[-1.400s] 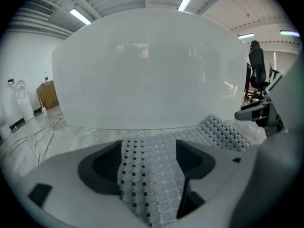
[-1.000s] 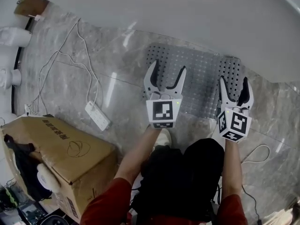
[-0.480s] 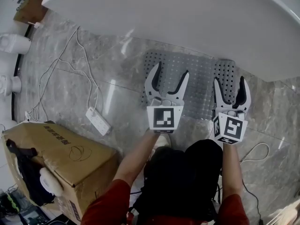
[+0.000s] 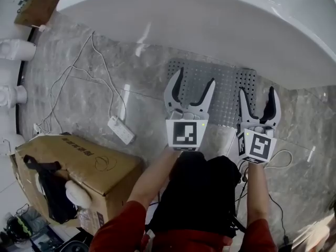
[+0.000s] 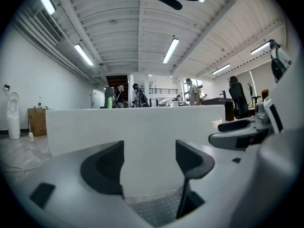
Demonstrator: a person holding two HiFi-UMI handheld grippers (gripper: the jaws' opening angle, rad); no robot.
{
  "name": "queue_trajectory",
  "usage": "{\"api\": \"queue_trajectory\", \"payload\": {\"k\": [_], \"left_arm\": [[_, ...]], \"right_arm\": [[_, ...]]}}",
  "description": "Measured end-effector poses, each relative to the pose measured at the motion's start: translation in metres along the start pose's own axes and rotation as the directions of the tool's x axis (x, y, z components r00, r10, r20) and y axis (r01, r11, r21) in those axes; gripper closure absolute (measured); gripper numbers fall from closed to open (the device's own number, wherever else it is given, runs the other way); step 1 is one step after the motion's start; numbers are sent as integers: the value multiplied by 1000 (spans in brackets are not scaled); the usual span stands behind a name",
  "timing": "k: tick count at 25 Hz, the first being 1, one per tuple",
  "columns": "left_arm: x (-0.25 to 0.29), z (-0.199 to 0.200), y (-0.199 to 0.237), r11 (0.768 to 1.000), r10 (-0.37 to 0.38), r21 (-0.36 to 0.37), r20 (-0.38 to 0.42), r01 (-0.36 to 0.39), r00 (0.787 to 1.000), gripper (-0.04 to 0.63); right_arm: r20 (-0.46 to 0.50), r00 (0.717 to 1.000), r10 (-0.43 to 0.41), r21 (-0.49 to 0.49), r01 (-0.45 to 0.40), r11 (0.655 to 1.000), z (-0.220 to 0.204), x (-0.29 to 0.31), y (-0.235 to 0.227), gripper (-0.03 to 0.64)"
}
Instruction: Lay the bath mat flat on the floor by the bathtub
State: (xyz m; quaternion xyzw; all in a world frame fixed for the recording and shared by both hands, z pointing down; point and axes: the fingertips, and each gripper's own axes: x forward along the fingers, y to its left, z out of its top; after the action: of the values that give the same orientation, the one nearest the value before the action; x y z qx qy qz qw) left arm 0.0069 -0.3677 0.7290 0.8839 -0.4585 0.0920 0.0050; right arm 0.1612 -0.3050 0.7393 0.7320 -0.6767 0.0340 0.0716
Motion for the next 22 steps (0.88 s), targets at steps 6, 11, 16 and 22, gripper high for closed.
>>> {"api": "queue_trajectory", "payload": {"k": [6,11,16,22], "left_arm": [[-22,111,-2,1000,-16,4,12,16,1000,258],[-44,210,-7,999,-5,-33,27,6,1000,258],[-73,302,-14,1000,0,3,3,0,1000,258],[-96,403,-26,1000,3,-14,27,-3,1000,258]], "right_arm": [[22,1000,-11,13,10,1000,116,-22,-9,249],[26,1000,-15,4,15,1000,215,-46,-19,249],[21,999,-27,17,26,1000,309,-79,-29,249],[52,998,-26,29,24,999,411,-104,-48,249]]}}
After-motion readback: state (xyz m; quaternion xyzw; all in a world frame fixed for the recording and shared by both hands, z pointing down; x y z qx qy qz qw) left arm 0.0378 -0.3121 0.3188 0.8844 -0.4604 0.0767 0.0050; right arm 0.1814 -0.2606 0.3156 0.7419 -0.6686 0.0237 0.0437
